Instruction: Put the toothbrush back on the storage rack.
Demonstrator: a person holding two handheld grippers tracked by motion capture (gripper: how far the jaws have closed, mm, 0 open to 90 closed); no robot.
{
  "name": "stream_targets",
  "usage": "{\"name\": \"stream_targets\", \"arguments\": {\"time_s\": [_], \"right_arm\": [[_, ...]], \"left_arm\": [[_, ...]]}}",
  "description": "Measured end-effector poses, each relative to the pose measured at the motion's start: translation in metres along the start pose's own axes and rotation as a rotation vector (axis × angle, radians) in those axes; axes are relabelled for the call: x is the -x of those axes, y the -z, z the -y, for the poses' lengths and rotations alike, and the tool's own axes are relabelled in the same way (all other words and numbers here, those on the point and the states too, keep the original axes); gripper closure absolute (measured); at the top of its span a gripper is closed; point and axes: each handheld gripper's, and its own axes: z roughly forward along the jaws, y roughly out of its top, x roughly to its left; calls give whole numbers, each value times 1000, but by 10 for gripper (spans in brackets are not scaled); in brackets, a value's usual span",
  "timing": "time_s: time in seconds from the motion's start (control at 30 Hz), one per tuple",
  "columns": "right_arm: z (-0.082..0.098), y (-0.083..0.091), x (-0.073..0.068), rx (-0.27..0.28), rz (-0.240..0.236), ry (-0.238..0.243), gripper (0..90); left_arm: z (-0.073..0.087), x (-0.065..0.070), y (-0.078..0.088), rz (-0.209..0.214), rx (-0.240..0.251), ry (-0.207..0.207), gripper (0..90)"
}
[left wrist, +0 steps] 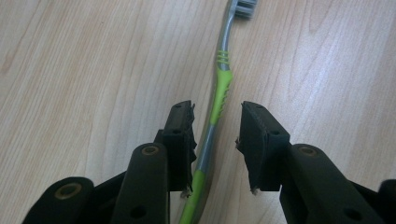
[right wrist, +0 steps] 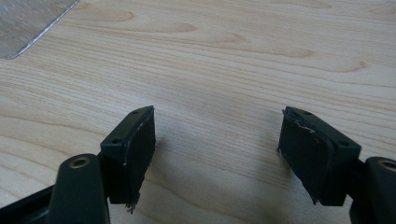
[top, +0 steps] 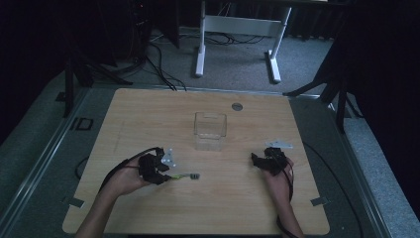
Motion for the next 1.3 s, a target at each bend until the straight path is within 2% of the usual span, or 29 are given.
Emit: {"name": "stream_targets", "arguments": {"time_s": [0.2,0.53,1.13,1.17,1.3], "right_arm": [[0,0,0,0,0,0,272],[0,0,0,0,0,0,273],[0,0,0,0,0,0,272],[0,0,0,0,0,0,272],[0,0,0,0,0,0,273]], "left_arm": [[-3,0,-3,2,-18,-14,672],[-10,3,-11,-13,-84,-57,681],[-17,3,-23,-7,-125,-87,734],[-19,3,-24,-9,-139,-100,734],[-22,4,-26,-6,-149,-106,738]]}}
